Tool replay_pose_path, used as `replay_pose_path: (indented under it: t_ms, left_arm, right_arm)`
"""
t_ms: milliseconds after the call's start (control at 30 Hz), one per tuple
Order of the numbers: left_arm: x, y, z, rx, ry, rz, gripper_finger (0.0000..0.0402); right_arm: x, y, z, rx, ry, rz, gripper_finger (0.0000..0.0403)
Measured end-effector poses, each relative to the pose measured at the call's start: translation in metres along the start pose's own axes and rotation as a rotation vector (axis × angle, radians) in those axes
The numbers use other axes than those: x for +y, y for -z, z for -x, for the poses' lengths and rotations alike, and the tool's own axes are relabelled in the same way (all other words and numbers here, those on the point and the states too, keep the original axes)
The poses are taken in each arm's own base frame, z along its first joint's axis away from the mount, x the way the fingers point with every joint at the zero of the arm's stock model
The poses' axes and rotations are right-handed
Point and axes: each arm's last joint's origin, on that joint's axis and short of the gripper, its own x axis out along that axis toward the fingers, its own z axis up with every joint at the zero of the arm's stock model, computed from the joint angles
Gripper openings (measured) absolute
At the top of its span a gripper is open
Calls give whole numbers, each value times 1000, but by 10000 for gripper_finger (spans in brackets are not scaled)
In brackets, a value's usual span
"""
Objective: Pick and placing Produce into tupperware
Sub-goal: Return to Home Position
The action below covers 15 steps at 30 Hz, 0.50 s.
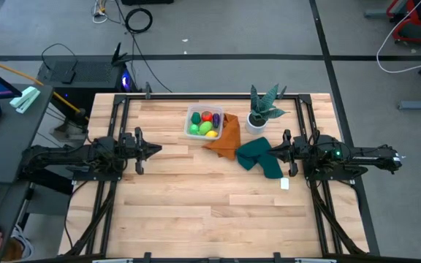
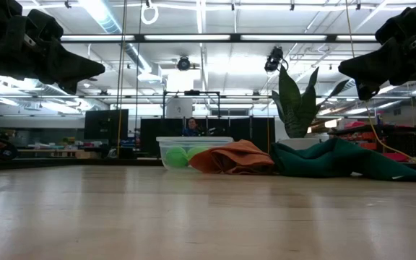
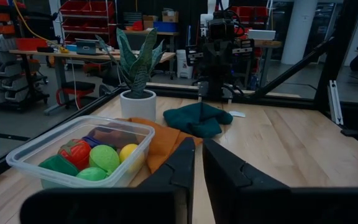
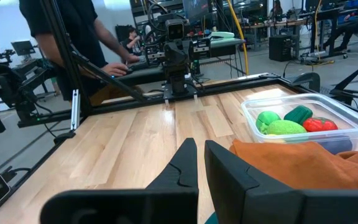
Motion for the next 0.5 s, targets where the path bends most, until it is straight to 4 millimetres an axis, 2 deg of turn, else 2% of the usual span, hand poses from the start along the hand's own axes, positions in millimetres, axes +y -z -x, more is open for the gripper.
replay_pose_path:
  t_ms: [500]
  left_arm:
    - [0, 0, 0, 0, 0, 0, 29]
  right_arm:
    - [0, 0, 0, 0, 0, 0, 0]
